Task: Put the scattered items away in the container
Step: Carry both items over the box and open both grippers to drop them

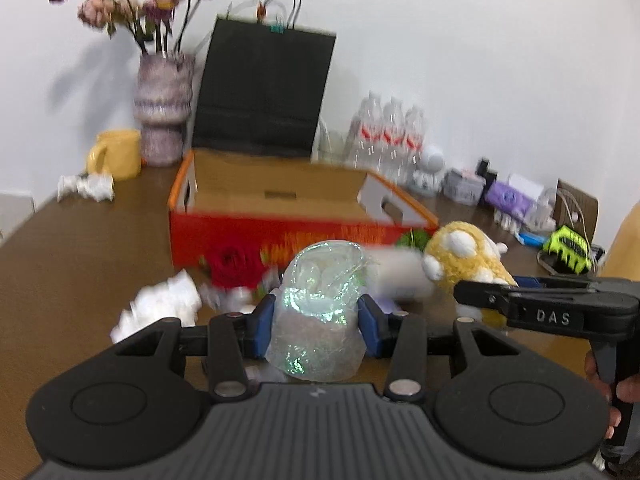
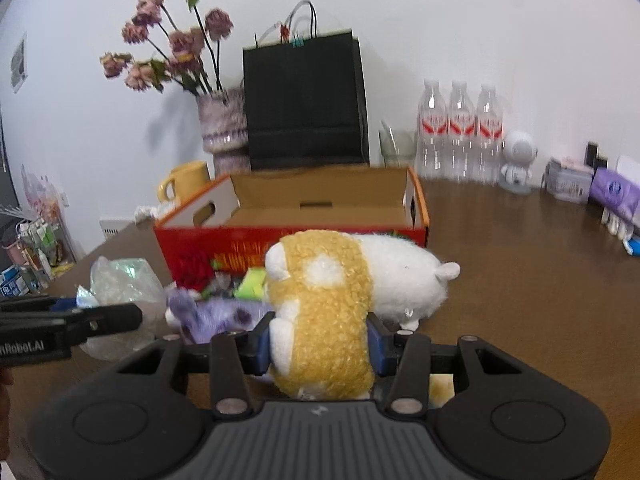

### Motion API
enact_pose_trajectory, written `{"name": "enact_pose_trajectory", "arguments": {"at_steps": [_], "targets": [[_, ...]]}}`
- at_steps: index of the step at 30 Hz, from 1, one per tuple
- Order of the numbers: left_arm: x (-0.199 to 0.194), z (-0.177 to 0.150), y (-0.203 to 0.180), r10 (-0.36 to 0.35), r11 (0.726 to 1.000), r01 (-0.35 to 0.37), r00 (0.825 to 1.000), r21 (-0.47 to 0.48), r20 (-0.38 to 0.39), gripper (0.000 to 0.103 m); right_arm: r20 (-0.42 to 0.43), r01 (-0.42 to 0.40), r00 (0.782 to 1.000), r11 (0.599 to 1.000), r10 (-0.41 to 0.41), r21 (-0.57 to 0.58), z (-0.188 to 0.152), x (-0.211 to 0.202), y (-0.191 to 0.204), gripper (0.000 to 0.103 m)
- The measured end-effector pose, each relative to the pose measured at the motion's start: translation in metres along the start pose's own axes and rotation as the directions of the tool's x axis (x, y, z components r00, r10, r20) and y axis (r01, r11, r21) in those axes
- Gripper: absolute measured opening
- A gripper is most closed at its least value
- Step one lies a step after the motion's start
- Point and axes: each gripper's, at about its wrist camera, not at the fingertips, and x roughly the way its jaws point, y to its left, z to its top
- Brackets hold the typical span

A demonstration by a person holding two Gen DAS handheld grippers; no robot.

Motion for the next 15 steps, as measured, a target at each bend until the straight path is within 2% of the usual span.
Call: {"name": "enact_pose_trajectory", "arguments": {"at_steps": [4,7,11,15], "targets": [[0.008,0.036,0.006,0.007,1.000,-0.007,0.998,-0.003,0.067,0.045,0.060,0.005,0.998,1.000,-0.003,-0.028,0.030,0.008,0.002,0.044],[0.028,0.064,0.012,0.035,0.999,-0.034,0.993,-0.009,0.110,0.045,0.094,0.006,0.996,0.999,-0.003,-0.033,0.057,0.028,0.005,0.044],[0.071,0.090,0.027,0.052,0.997,-0.046,0.993,-0.065,0.108,0.045,0.100,-0.001,0.995,1.000,0.002,-0.013,0.080,0.070,0.008,0.044],[0.118,0.099,0.041,0.082,0.993,-0.074,0.992,-0.094,0.091,0.045,0.080,0.018,0.997,1.000,-0.017,-0.006,0.092,0.122,0.010,0.044]]}}
